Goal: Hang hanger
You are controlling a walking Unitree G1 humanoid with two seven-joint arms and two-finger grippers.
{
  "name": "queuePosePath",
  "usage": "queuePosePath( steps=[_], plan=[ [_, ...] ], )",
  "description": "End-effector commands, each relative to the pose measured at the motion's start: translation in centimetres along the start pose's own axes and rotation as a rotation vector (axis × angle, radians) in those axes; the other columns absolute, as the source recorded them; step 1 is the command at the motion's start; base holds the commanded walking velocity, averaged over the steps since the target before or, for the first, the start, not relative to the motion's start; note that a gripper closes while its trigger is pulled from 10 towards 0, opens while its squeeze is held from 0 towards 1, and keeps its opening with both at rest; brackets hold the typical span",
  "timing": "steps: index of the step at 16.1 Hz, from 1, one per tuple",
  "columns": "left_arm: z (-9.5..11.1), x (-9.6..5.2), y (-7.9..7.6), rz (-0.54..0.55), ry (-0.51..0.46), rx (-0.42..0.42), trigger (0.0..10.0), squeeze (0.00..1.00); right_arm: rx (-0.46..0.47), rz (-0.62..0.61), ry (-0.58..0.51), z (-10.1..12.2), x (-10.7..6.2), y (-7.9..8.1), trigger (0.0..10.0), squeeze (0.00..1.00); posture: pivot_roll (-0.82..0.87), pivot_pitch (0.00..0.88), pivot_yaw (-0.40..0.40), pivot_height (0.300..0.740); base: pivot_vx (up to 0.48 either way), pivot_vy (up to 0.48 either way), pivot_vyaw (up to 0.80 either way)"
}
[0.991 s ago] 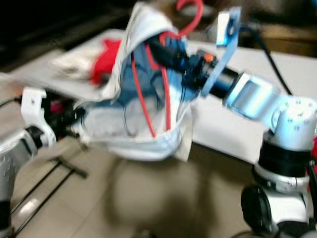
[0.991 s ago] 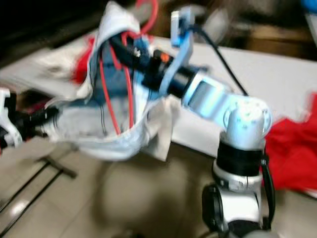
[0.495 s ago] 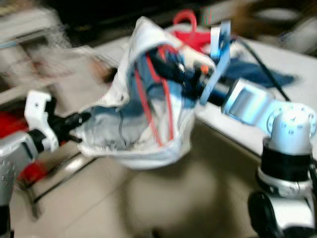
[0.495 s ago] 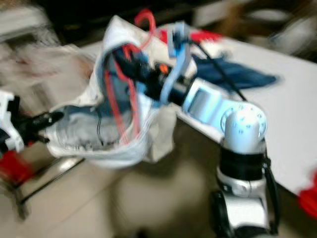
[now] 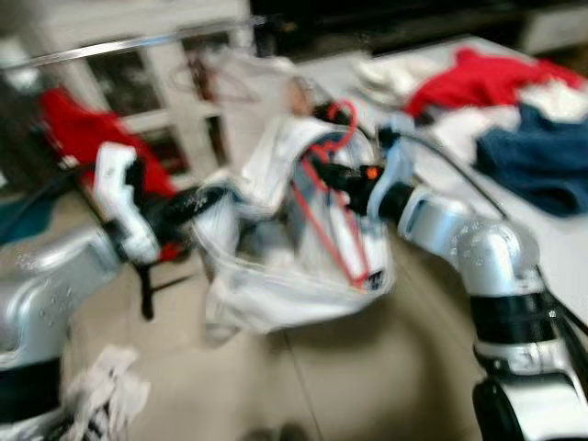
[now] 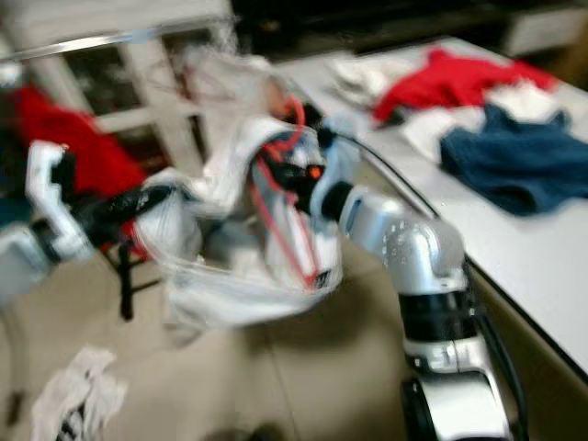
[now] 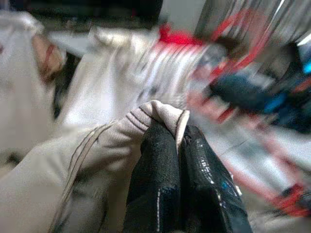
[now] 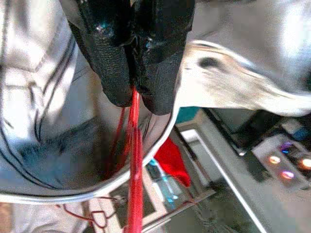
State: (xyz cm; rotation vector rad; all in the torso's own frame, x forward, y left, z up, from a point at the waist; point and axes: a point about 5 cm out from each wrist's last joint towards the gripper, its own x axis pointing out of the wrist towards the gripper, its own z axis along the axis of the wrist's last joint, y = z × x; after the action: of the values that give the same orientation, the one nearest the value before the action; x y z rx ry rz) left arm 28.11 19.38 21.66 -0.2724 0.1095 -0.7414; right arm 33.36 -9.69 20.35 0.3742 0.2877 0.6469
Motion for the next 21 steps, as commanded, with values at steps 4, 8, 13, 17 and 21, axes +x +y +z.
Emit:
queuePosePath(
  steps=[4,8,13,17,21],
  plan=[
    [-0.9,1.2,-1.0,-0.001,0.070,0.100,0.0,0.00,0.016,-0.074,-0.079,-1.1,0.2,-1.6,10.0,0.00,-0.06,0.000,0.090,0.740,0.000,0.000,0.00],
    [-1.7,1.8,-1.6,-0.033,0.068,0.168,0.0,0.00,0.098,-0.110,-0.156,-2.2,-0.2,-2.4,10.0,0.00,-0.05,0.000,0.090,0.740,0.000,0.000,0.00],
    [-1.4,3.1,-2.8,-0.125,0.041,0.204,0.0,0.00,0.307,-0.201,-0.291,-2.4,-0.1,-4.4,10.0,0.00,-0.05,0.000,0.085,0.740,0.000,0.000,0.00],
    [1.1,4.3,-4.1,-0.216,-0.095,0.123,0.0,0.00,0.373,-0.331,-0.330,-3.3,-0.1,-6.1,10.0,0.00,-0.04,0.000,0.084,0.740,0.000,0.000,0.00],
    [-0.3,5.0,-4.1,-0.213,0.006,0.168,0.0,0.00,0.498,-0.308,-0.417,-2.1,-0.1,-6.1,10.0,0.00,-0.04,0.000,0.094,0.740,0.000,0.000,0.00]
  ],
)
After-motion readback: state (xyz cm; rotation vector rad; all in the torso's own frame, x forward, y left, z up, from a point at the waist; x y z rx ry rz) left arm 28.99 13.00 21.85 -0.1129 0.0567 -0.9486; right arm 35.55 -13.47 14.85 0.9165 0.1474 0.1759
